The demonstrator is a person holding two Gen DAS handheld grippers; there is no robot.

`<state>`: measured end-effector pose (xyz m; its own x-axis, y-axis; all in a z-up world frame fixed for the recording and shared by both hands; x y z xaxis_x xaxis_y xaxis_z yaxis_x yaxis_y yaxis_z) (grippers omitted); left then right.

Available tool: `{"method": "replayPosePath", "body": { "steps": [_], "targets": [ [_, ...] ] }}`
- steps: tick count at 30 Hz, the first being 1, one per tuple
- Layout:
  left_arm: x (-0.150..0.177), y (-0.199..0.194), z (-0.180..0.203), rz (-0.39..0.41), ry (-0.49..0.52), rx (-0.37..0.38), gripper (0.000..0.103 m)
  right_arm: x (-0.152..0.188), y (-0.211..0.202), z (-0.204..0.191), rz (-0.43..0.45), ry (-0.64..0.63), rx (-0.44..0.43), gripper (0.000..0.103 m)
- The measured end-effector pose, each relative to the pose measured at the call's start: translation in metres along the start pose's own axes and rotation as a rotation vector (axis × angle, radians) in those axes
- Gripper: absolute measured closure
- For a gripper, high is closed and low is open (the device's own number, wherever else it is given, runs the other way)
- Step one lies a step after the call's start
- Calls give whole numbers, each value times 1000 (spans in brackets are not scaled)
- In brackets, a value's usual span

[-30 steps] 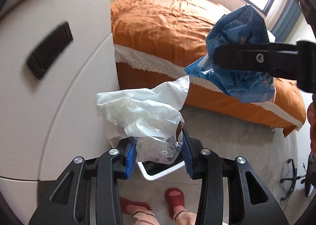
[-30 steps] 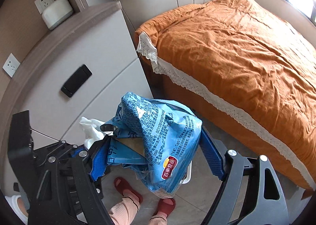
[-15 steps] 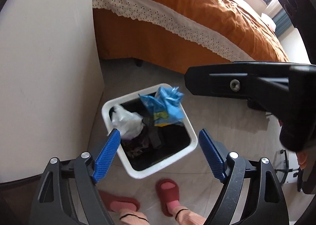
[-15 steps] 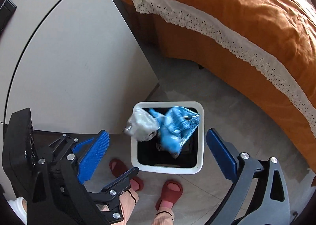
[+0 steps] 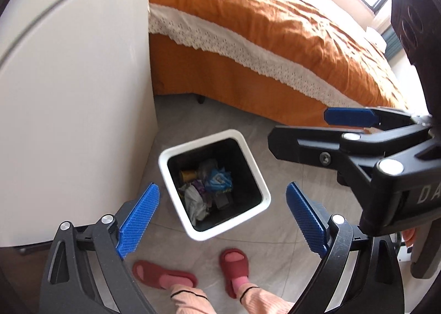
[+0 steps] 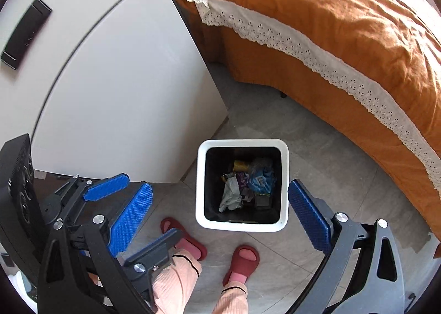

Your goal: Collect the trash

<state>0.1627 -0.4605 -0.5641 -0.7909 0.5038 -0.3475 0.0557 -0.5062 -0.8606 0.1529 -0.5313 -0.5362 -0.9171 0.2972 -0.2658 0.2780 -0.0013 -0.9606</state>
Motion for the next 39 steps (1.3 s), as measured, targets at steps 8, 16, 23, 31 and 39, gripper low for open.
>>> {"method": "replayPosePath", "body": {
  "steps": [8,16,23,31,39],
  "targets": [
    [-27,-80,24,102,3,-42,9,-7,-70,-10,67,-19,-24,5],
    [-49,-185,64,247,29,-138,6,-29,-178,-25,246,-57,-76,5],
    [-53,-284,77,408,-9,-306,5,-59,-282,-57,470,-179,-153,5],
    [-46,-388,68,574,-124,-496,5,-72,-363,-119,655,-342,-265,5],
    [-24,-475,43,672,-159,-616,5,-62,-405,-180,727,-366,-356,5]
  ]
}}
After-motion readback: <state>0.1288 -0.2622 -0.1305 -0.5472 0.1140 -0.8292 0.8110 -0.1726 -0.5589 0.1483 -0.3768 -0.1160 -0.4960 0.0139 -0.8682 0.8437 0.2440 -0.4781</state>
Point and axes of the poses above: each gripper's, at about its wrist camera, not at the fingertips, and y roughly the way its jaws point, z to its right, x to its underside, the point moved 10 cm from there along y, roughly the way its jaws point, and after that the axes turned 9 degrees about x, right-handed, at the moved point
